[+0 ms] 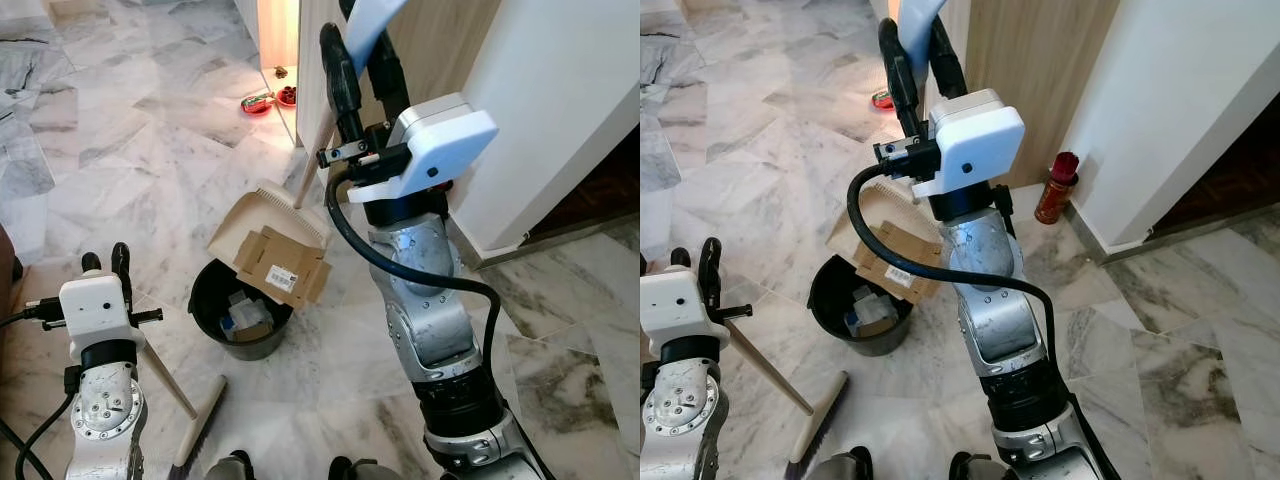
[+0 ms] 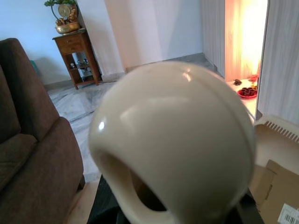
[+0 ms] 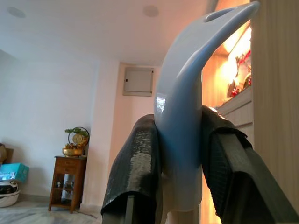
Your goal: Sweep floor
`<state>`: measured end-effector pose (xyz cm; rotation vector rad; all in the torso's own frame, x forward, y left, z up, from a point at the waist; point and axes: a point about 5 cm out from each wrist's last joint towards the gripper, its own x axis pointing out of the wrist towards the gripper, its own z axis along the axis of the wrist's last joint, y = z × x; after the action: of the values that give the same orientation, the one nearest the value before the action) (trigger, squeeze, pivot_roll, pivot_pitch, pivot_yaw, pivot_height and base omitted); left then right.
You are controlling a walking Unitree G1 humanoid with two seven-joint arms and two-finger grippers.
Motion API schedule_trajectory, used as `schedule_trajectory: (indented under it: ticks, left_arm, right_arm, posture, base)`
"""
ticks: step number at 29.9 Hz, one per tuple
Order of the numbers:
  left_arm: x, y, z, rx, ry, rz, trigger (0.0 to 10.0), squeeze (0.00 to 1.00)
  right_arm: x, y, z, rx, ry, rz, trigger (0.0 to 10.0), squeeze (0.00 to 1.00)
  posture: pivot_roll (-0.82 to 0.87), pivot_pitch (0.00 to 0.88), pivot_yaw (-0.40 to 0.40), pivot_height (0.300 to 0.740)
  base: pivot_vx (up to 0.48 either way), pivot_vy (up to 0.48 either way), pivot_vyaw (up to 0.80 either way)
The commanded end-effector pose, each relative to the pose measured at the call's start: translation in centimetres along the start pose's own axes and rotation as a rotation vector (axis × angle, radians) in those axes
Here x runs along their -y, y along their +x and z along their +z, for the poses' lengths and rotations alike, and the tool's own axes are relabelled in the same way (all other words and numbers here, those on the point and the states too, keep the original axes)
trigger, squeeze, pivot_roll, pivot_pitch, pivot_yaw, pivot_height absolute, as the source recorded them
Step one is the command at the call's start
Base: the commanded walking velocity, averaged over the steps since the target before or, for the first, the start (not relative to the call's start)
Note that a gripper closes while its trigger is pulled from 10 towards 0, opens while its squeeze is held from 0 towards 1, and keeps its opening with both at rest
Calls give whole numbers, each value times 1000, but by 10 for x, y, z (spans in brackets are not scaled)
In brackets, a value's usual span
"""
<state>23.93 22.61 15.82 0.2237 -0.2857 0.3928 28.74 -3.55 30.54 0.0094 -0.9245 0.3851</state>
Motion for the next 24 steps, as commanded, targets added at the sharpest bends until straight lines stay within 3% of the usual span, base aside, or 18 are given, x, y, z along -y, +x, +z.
schedule_trajectory:
  ticks: [1, 6, 8, 24]
  left_arm:
    - [-1, -1, 7, 48, 31, -6, 10000, 0]
    - [-2, -1, 7, 49, 39, -8, 10000, 0]
    - [-2, 0, 7, 51, 40, -8, 10000, 0]
    - [-3, -1, 7, 47, 48, -7, 10000, 0]
  right_arm:
    - [-2, 5, 26, 140, -2, 7, 10000, 0]
    - [-2, 5, 28, 158, -21, -1, 10000, 0]
    - [-7, 5, 31, 189, -71, 43, 10000, 0]
    - [-5, 5, 25, 156, -25, -7, 10000, 0]
  posture:
    - [112, 206, -51, 740]
    - [115, 206, -52, 740]
    - [115, 206, -52, 740]
    - [128, 216, -60, 740]
  base:
    - [0, 0, 0]
    - [0, 0, 0]
    - [0, 0, 0]
    - [0, 0, 0]
